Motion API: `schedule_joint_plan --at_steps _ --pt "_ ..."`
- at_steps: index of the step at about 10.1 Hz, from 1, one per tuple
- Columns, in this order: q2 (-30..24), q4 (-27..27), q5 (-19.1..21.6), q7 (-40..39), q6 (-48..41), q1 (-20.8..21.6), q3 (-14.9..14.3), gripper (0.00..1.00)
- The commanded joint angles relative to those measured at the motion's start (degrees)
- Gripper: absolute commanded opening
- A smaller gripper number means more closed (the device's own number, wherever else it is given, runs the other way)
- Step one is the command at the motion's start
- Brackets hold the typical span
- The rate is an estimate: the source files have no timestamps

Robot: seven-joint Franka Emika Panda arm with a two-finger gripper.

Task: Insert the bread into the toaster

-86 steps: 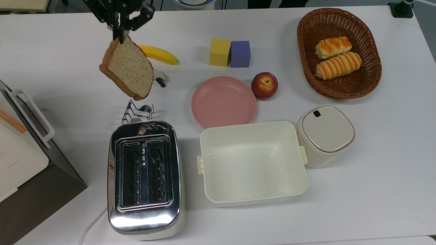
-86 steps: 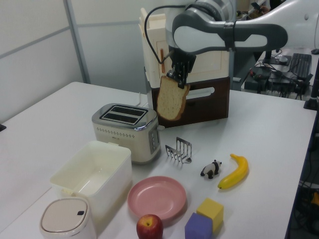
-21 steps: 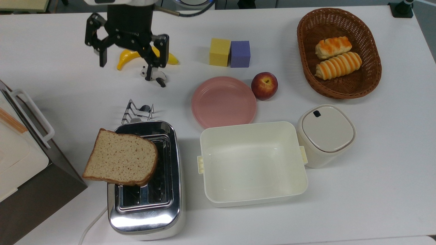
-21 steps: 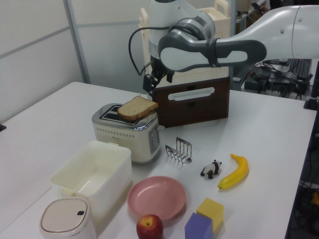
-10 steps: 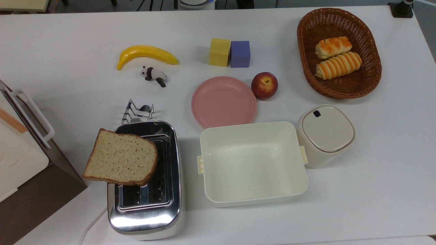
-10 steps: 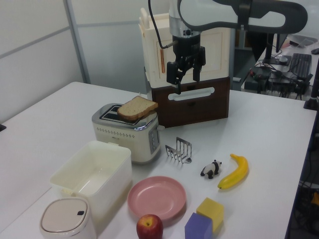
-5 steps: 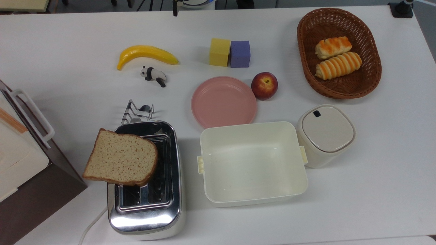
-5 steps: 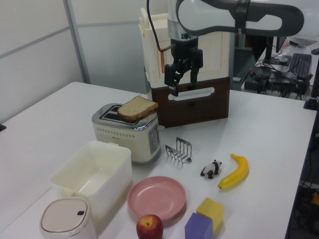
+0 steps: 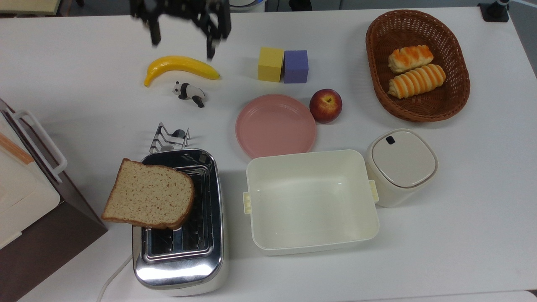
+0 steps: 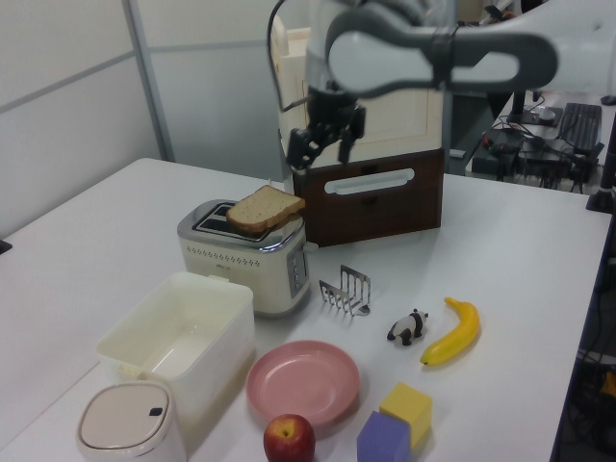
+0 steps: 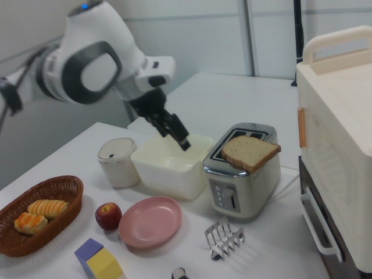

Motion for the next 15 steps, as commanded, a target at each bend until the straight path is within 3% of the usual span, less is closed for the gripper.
schedule_joint_plan --at_steps 1,3,6,8,11,15 --pt "7.62 0.09 -5.53 3.36 12.35 0.77 -0.32 1.00" --pt "9.48 0.18 -8.00 3.62 16.42 0.69 -0.32 1.00" --pt "10.27 1.75 -7.83 3.53 16.61 0.33 -0.32 1.00" --pt "12.47 1.76 -8.44 5.19 24.64 0.25 -0.32 1.00" --pt "15.89 1.85 -16.69 6.87 31.96 0.33 -0.23 1.00" --pt "16.26 1.76 -16.88 6.61 33.93 0.16 -0.23 1.00"
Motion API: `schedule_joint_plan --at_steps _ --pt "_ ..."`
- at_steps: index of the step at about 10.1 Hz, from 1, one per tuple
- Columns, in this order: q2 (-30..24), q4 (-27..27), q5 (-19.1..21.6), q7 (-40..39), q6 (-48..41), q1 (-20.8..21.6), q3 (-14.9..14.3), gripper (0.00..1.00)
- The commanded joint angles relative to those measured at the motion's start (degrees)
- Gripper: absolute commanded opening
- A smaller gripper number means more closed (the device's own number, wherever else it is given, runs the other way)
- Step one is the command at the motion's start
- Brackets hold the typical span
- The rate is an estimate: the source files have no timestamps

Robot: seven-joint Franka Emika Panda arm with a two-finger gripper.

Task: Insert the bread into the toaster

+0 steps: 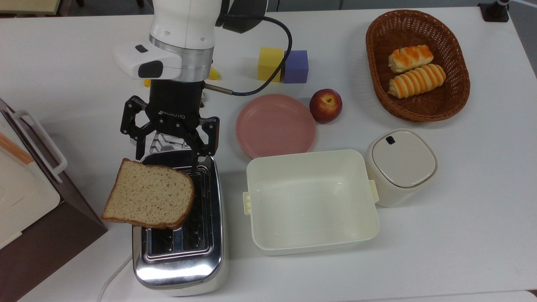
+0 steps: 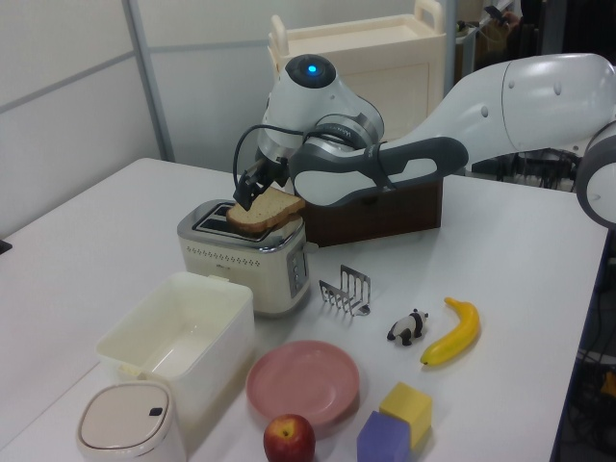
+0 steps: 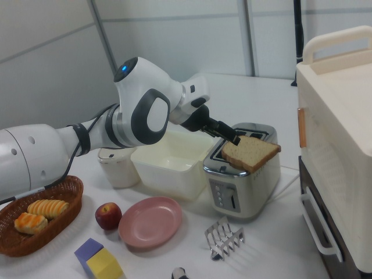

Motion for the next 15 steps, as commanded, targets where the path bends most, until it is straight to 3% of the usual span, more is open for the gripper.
schedule_joint_plan --at_steps 1,3,8,11,15 --pt "-0.24 -0.06 -1.49 0.84 0.55 0.21 -0.23 1.00" --pt "1.51 -0.24 -4.19 0.84 1.07 0.21 -0.14 1.00" --pt "2.31 -0.33 -4.30 0.75 4.15 0.21 0.30 1.00" --pt "2.84 -1.29 -7.19 0.83 4.15 -0.05 1.52 1.00" --pt "3.98 -1.30 -7.64 0.75 4.15 -0.14 1.62 1.00"
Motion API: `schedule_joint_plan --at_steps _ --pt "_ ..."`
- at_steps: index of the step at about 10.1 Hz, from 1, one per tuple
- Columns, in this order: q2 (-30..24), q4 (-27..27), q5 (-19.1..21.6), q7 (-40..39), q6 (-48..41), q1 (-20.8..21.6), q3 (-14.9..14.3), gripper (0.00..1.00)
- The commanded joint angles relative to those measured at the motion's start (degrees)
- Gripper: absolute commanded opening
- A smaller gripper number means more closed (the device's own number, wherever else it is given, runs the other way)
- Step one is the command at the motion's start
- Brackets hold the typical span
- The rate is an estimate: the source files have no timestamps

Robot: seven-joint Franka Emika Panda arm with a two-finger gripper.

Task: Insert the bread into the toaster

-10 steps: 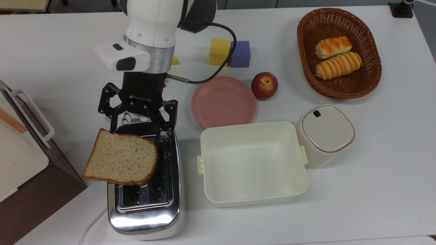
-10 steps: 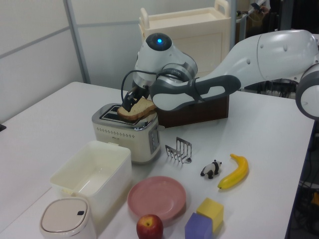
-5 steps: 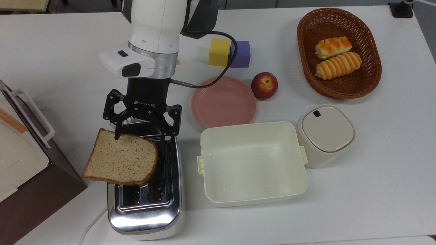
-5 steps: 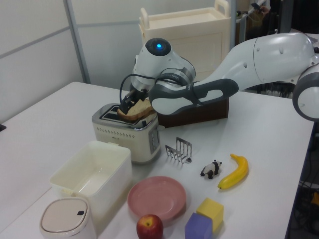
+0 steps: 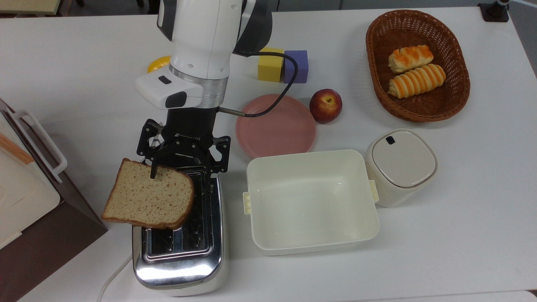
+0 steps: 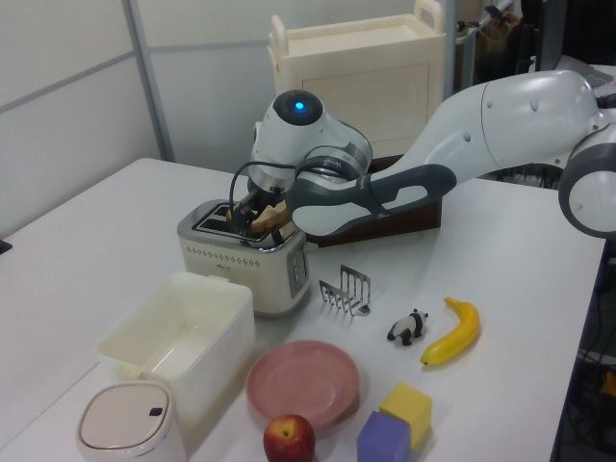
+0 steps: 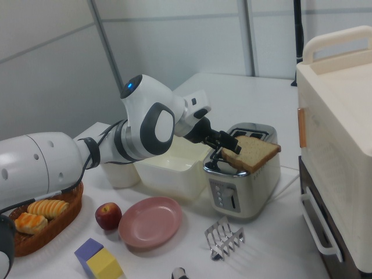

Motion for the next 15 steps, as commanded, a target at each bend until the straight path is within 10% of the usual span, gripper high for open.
schedule_joint_plan --at_steps 1,5,6,8,15 --pt "0.26 -1.00 -2.00 0.76 1.01 -0.25 0.26 1.00" --pt "1.58 -1.00 -3.06 0.76 2.50 -0.77 0.26 1.00" --pt "1.49 -1.00 -3.14 0.06 2.59 -0.86 0.26 0.44" --pt "1.49 -1.08 -3.14 -0.12 2.50 -0.95 0.26 0.02" --pt "1.06 -1.00 -4.73 0.49 2.50 -1.21 0.26 0.00"
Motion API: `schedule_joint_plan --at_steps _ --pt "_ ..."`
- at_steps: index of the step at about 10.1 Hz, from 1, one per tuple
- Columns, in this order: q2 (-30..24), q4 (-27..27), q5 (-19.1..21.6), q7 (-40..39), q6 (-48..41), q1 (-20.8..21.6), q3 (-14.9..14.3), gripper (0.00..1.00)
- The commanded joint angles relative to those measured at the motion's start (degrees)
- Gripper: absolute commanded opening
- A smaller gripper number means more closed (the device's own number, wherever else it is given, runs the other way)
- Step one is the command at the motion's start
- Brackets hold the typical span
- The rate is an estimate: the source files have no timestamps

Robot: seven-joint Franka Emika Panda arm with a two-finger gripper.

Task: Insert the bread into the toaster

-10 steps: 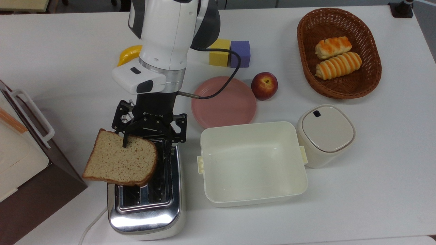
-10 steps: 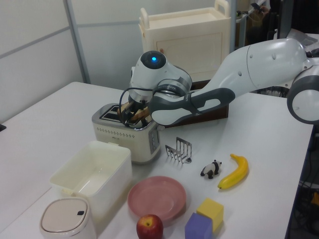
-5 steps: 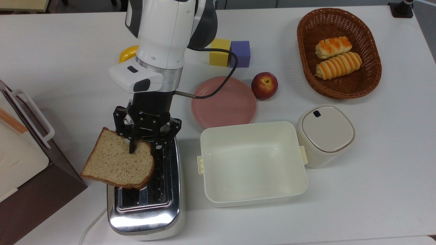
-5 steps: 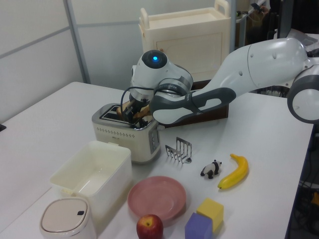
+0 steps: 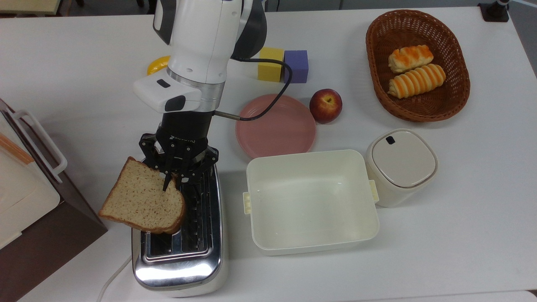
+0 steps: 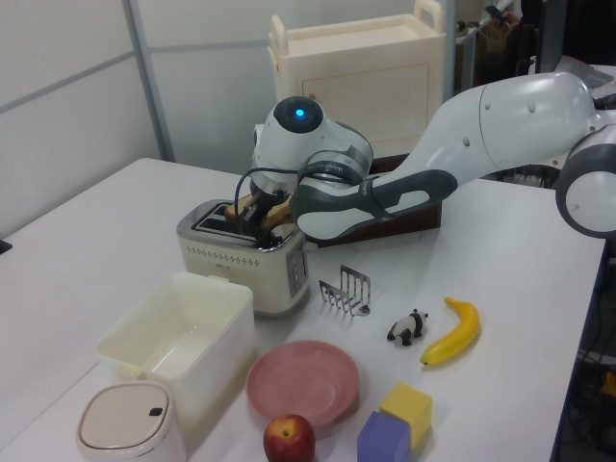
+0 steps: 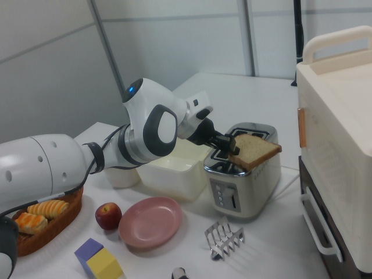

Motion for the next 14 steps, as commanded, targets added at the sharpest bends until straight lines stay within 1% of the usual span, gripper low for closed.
schedule_joint_plan --at_steps 1,3,4,5,9,10,11,13,14 --pt "-0.62 -0.77 0.07 0.96 1.68 -0.58 0.06 0.00" --pt "-4.13 -0.94 0.17 2.45 1.50 -0.58 0.06 0.00" --pt "-6.58 -1.47 1.47 2.54 1.07 -0.58 0.14 0.00" --pt "-7.91 -1.82 3.75 2.28 0.71 -0.49 0.06 0.00" --pt "-11.78 -1.22 5.00 2.28 -2.62 -0.14 0.14 0.00" --pt "-12.92 -1.82 7.26 1.93 -3.67 0.12 0.93 0.00" --pt "-13.46 -2.61 11.11 1.06 -3.95 -0.31 3.81 0.00" --pt "-15.12 -2.70 21.39 -1.66 -6.48 -0.31 6.20 0.00" --pt "-15.39 -2.36 24.48 -2.02 -7.72 -0.40 6.38 0.00"
